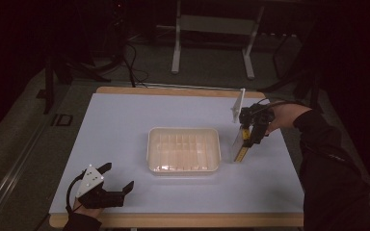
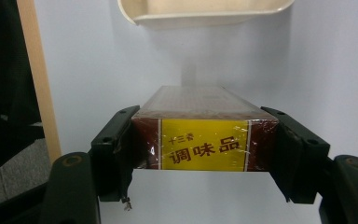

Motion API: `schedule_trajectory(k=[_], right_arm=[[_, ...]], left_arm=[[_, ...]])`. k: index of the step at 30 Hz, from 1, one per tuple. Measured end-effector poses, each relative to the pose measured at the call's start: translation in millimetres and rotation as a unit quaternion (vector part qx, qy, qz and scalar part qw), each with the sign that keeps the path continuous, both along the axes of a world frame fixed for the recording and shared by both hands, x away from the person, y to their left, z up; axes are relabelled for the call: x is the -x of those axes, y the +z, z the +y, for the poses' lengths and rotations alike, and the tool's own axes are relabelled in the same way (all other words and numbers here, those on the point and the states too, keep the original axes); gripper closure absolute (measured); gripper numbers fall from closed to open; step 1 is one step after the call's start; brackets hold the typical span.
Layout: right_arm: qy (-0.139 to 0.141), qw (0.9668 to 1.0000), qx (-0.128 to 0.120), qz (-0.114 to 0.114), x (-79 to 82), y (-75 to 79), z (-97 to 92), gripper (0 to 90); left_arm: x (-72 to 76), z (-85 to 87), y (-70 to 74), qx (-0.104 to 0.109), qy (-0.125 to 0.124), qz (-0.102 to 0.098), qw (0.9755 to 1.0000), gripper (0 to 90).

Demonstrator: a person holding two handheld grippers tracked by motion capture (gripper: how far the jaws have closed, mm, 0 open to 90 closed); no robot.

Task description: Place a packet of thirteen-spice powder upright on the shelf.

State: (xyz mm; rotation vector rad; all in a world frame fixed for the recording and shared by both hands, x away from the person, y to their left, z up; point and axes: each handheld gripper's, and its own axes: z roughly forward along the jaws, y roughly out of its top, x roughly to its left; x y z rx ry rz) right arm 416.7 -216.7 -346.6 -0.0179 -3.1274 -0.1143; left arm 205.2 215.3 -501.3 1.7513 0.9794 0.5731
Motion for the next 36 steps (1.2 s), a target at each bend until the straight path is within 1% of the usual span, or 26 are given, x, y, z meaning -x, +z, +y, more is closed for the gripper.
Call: schedule_trajectory(k=[1,3,5,6,7,8,13,14,16,18,19,21,22,23,24,27,30,31,32,36], right_arm=[[0.000,1.0000,0.000,0.000,0.0,0.0,0.0,32.0],[0.000,1.0000,0.001,-0.003,2.5,8.9,1.8,32.0],[-0.002,1.0000,0.003,-0.003,3.4,11.4,2.2,32.0],[-0.003,1.0000,0.003,-0.004,4.3,15.8,3.3,32.0],[-0.003,1.0000,0.001,-0.007,6.2,23.3,4.9,32.0],[-0.002,1.0000,-0.001,-0.008,6.7,26.8,5.7,32.0],[0.000,0.9999,-0.005,-0.014,10.8,42.5,10.5,32.0],[0.000,0.9999,-0.005,-0.014,10.8,42.5,10.5,32.0],[0.002,0.9998,-0.009,-0.017,12.1,50.0,14.4,32.0],[0.007,0.9996,-0.019,-0.019,13.1,54.3,16.9,32.0],[0.007,0.9996,-0.019,-0.019,13.1,54.3,16.9,32.0],[0.012,0.9992,-0.032,-0.019,16.4,61.0,21.6,32.0],[0.016,0.9990,-0.037,-0.019,17.6,62.4,23.6,32.0],[0.016,0.9990,-0.037,-0.019,17.6,62.4,23.6,32.0],[0.021,0.9988,-0.040,-0.021,20.5,64.4,28.0,32.0],[0.026,0.9985,-0.043,-0.020,22.0,64.8,32.5,32.0],[0.030,0.9974,-0.065,-0.009,22.1,64.4,40.8,32.0],[0.030,0.9974,-0.065,-0.009,22.1,64.4,40.8,32.0],[0.034,0.9965,-0.076,-0.006,23.3,63.7,45.5,32.0],[0.047,0.9948,-0.090,-0.006,25.7,60.3,54.5,32.0]], left_arm=[[-0.1,-0.1,-0.1,0.000,0.000,0.000,1.0000,0.4],[-0.3,-0.2,-0.3,-0.001,-0.002,0.000,1.0000,0.4],[-0.5,-0.5,-0.4,-0.002,-0.003,0.001,1.0000,0.4],[-0.4,-0.7,-0.4,-0.002,-0.003,0.001,1.0000,0.4],[-0.3,-0.6,-0.3,-0.002,-0.003,0.001,1.0000,0.4],[-0.3,-0.6,-0.3,-0.002,-0.003,0.001,1.0000,0.4],[-0.1,-0.7,-0.3,-0.002,-0.003,0.000,1.0000,0.4],[-0.1,-0.7,-0.3,-0.002,-0.003,0.000,1.0000,0.4],[-0.2,-1.0,-0.3,0.000,-0.005,0.001,1.0000,0.4],[-0.2,-1.1,-0.1,0.004,-0.008,-0.001,1.0000,0.4],[0.1,-1.6,0.2,0.005,-0.009,-0.003,0.9999,0.4],[0.4,-2.3,0.3,-0.001,-0.011,-0.003,0.9999,0.4],[0.4,-2.3,0.3,-0.001,-0.011,-0.003,0.9999,0.4],[0.3,-2.6,-0.1,-0.002,-0.011,-0.003,0.9999,0.4],[0.2,-2.6,-0.3,-0.005,-0.010,-0.001,0.9999,0.4],[0.1,-2.5,-0.5,-0.004,-0.009,0.001,1.0000,0.4],[0.2,-2.9,-0.7,-0.005,-0.012,0.002,0.9999,0.4],[0.2,-2.9,-0.7,-0.005,-0.012,0.002,0.9999,0.4],[0.3,-2.9,-0.7,-0.005,-0.012,0.002,0.9999,0.4],[0.3,-2.7,-0.6,-0.004,-0.011,0.002,0.9999,0.4]])
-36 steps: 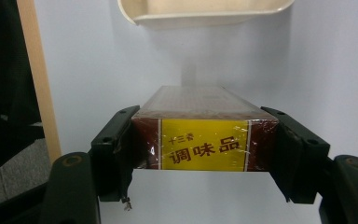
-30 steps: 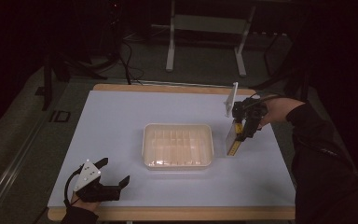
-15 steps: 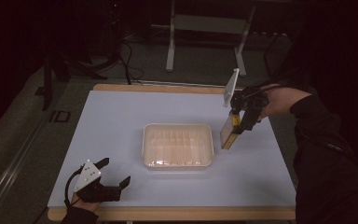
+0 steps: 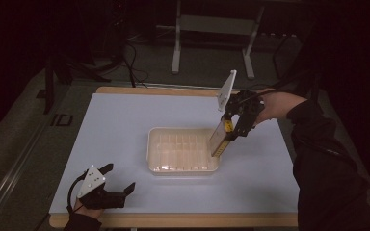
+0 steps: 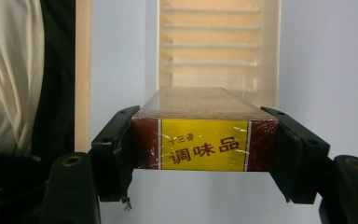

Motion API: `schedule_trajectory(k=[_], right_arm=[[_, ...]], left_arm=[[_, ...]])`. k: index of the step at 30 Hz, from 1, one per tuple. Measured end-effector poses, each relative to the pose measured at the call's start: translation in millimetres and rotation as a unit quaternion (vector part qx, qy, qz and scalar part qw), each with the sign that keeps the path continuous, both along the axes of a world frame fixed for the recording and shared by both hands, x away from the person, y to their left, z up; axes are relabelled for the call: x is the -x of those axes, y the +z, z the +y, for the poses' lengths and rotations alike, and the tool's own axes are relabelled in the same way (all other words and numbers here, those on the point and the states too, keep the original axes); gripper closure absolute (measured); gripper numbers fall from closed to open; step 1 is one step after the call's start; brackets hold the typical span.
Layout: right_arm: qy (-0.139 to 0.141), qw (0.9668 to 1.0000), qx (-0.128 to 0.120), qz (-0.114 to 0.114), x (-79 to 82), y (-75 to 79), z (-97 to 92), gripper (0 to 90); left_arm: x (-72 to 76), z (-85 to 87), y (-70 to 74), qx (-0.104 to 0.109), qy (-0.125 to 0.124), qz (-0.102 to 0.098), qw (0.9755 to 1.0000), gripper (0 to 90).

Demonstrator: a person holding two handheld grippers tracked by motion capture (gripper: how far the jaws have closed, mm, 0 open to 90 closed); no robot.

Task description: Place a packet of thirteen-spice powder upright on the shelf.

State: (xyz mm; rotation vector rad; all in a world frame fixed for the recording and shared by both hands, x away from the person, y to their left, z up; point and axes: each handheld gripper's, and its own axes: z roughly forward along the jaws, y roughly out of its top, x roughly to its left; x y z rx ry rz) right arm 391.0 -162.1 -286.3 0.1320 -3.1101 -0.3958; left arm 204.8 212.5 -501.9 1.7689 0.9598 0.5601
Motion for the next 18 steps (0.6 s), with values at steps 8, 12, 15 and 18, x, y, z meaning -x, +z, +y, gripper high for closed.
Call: schedule_trajectory(k=[8,12,15,18], right_arm=[[0.011,0.9998,-0.018,0.003,0.0,-11.9,17.4,32.0],[0.014,0.9997,-0.020,0.006,0.5,-17.8,24.7,32.0],[0.018,0.9995,-0.022,0.011,1.1,-23.7,34.6,32.0],[0.021,0.9992,-0.031,0.015,1.1,-25.6,41.4,32.0]], left_arm=[[-1.0,-0.8,0.5,0.001,-0.003,-0.001,1.0000,0.4],[-1.0,-0.8,0.4,0.001,-0.003,-0.002,1.0000,0.4],[-1.2,-0.5,0.5,0.001,-0.003,-0.001,1.0000,0.4],[-1.1,-1.0,0.4,0.001,-0.004,-0.002,1.0000,0.4]])
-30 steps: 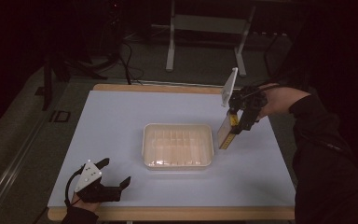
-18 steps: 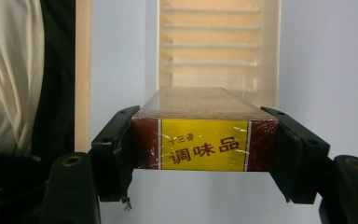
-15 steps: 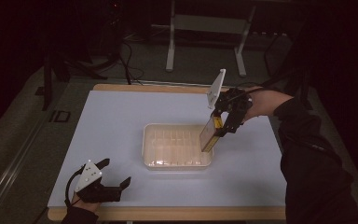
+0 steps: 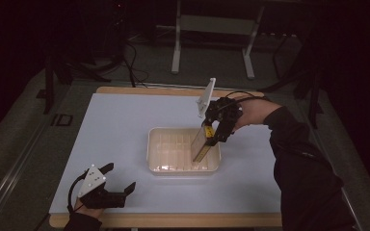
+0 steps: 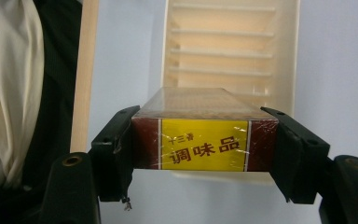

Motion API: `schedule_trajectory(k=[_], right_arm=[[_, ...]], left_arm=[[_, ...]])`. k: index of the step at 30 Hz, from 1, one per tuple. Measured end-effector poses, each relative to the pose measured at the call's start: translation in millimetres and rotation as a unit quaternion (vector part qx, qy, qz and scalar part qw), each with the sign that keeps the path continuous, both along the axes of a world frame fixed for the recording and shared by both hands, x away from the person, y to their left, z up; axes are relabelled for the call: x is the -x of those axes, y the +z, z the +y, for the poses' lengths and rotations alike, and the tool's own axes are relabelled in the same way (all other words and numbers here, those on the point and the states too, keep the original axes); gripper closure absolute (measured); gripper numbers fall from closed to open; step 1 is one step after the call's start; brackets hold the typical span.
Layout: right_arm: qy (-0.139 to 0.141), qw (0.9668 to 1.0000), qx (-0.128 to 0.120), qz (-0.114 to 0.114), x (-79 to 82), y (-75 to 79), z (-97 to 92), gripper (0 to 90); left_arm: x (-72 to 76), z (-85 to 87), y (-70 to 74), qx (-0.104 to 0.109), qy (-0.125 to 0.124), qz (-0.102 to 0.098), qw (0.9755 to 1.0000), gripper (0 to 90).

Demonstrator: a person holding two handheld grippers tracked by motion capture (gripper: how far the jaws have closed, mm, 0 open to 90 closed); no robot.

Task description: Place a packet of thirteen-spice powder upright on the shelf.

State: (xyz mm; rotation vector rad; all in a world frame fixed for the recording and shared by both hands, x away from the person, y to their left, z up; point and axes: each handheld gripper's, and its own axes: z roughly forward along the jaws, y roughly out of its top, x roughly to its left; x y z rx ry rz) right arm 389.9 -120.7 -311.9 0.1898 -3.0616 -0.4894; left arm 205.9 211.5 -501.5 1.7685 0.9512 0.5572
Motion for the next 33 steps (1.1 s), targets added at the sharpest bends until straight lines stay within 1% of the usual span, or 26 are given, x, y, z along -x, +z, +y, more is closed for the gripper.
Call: schedule_trajectory(k=[1,2,4,6,9,12,14,15,18,21,22,24,26,27,29,33], right_arm=[[0.000,1.0000,0.000,0.000,0.0,0.0,0.0,32.0],[0.004,1.0000,-0.008,0.000,-0.2,-0.9,4.5,32.1],[0.002,0.9998,-0.017,0.004,-0.3,-1.4,8.5,32.0],[0.002,0.9998,-0.020,0.004,-0.1,-1.8,10.7,32.0],[0.004,0.9994,-0.033,0.003,-1.2,-5.4,18.1,32.0],[0.002,0.9993,-0.037,0.001,-2.5,-7.4,20.9,32.0],[0.007,0.9987,-0.049,-0.013,-2.7,-9.6,24.9,32.0],[0.006,0.9984,-0.053,-0.015,-2.7,-10.2,26.1,32.0],[0.001,0.9984,-0.057,-0.010,-4.6,-12.4,30.4,32.0],[0.005,0.9981,-0.061,-0.011,-7.0,-15.1,33.5,32.0],[-0.002,0.9980,-0.062,-0.007,-9.3,-18.0,35.5,32.0],[-0.004,0.9978,-0.066,-0.009,-11.2,-19.5,35.9,32.0],[-0.012,0.9979,-0.064,-0.002,-15.5,-22.5,36.4,32.0],[-0.014,0.9978,-0.065,-0.004,-18.3,-26.7,37.7,32.0],[-0.012,0.9974,-0.070,-0.010,-21.7,-30.3,39.0,32.0],[-0.020,0.9971,-0.074,-0.006,-25.8,-34.9,40.1,32.0]], left_arm=[[0.0,0.0,0.0,0.000,0.000,0.000,1.0000,0.4],[0.0,0.0,0.0,0.001,0.000,0.000,1.0000,0.4],[0.1,0.3,0.2,0.000,0.000,0.000,1.0000,0.4],[0.2,0.4,0.2,0.000,0.000,0.000,1.0000,0.4],[0.1,0.5,0.3,-0.001,-0.001,0.000,1.0000,0.4],[0.1,0.4,0.2,0.000,-0.001,0.000,1.0000,0.4],[0.0,0.4,0.2,0.000,-0.002,0.000,1.0000,0.4],[-0.1,0.4,0.1,0.001,-0.002,0.000,1.0000,0.4],[-0.8,0.3,-0.1,0.001,-0.003,0.001,1.0000,0.4],[-0.7,0.0,-0.2,0.002,-0.004,0.001,1.0000,0.4],[-0.1,0.3,0.1,0.001,-0.004,0.000,1.0000,0.4],[0.2,0.6,0.2,0.001,-0.005,0.001,1.0000,0.4],[0.1,1.0,0.4,0.002,-0.005,0.000,1.0000,0.4],[-0.2,1.1,0.4,0.002,-0.005,0.001,1.0000,0.4],[-0.3,0.7,0.3,0.002,-0.006,0.001,1.0000,0.4],[-0.2,0.6,0.3,0.002,-0.007,0.001,1.0000,0.4]])
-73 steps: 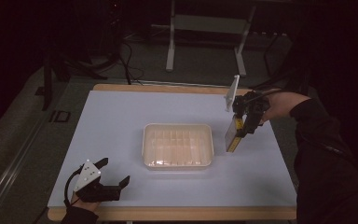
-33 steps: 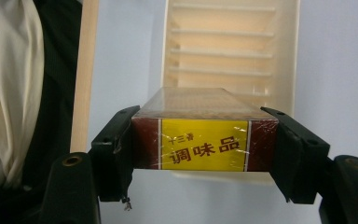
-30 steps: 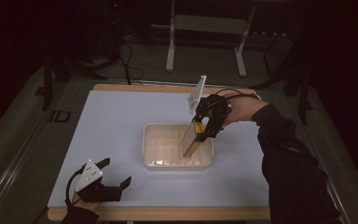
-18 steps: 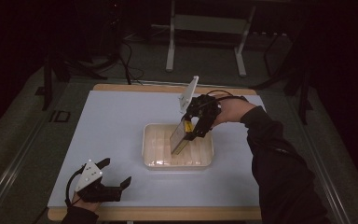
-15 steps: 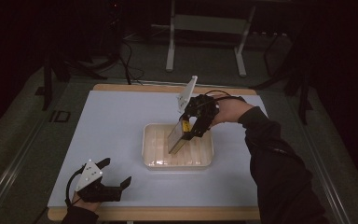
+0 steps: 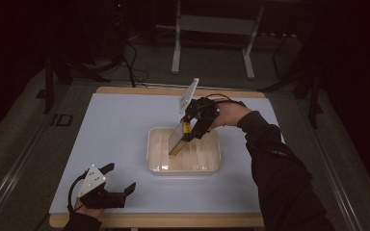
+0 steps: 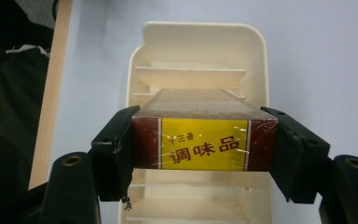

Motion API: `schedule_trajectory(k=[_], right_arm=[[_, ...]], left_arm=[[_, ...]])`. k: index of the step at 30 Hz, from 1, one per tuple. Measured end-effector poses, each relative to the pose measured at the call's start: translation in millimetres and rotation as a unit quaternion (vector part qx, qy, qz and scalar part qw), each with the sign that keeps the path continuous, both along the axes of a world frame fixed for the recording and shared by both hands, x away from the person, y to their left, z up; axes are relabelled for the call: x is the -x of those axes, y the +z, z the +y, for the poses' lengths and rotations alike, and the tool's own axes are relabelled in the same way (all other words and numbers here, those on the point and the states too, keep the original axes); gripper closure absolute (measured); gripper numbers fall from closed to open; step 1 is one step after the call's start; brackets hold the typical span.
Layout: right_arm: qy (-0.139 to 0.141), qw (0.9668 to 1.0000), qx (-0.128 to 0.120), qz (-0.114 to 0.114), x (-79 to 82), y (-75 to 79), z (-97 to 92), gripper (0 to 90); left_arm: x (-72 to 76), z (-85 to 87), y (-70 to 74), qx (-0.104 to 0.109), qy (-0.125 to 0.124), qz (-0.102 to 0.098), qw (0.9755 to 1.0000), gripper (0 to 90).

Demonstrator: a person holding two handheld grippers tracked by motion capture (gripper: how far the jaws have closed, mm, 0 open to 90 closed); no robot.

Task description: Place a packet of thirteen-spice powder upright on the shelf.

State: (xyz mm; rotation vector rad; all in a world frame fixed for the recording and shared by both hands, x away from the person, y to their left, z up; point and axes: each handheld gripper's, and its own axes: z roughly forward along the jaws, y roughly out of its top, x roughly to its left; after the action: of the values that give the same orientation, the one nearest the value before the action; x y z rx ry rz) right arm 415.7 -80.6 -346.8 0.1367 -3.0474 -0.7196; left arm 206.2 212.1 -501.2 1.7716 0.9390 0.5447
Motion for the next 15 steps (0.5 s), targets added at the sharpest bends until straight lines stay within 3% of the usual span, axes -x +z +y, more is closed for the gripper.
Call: schedule_trajectory(k=[15], right_arm=[[-0.005,0.9995,0.029,0.016,-4.0,-25.7,11.1,31.9]], left_arm=[[-0.2,-0.2,0.1,0.001,-0.002,-0.001,1.0000,0.4]])
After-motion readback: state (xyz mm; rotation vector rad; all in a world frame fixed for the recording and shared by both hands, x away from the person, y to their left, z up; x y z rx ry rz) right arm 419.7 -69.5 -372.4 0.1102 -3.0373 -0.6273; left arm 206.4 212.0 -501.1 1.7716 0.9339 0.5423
